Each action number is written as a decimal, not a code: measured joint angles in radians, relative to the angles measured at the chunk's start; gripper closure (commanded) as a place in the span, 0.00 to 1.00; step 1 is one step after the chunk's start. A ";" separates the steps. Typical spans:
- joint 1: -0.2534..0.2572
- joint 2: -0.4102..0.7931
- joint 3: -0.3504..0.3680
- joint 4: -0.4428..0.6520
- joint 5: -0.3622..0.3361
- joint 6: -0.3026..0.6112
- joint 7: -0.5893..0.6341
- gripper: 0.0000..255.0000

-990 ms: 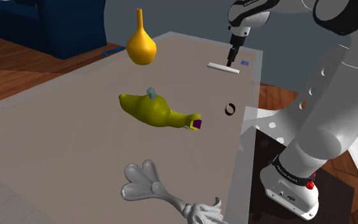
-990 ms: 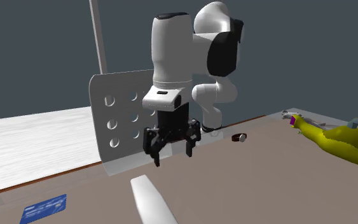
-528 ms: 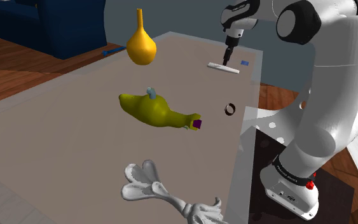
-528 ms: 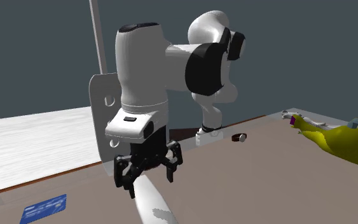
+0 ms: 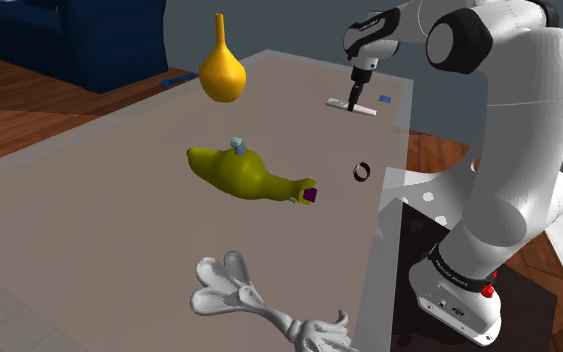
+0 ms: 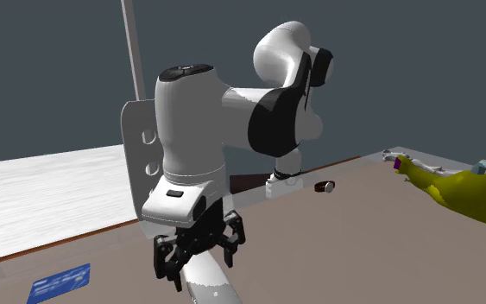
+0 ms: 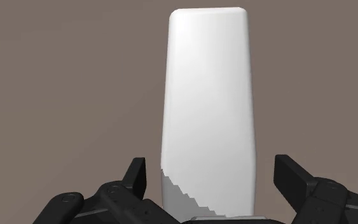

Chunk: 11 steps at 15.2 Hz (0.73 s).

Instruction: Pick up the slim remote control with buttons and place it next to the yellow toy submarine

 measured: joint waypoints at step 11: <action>-0.001 0.005 0.001 -0.003 0.002 0.008 -0.001 1.00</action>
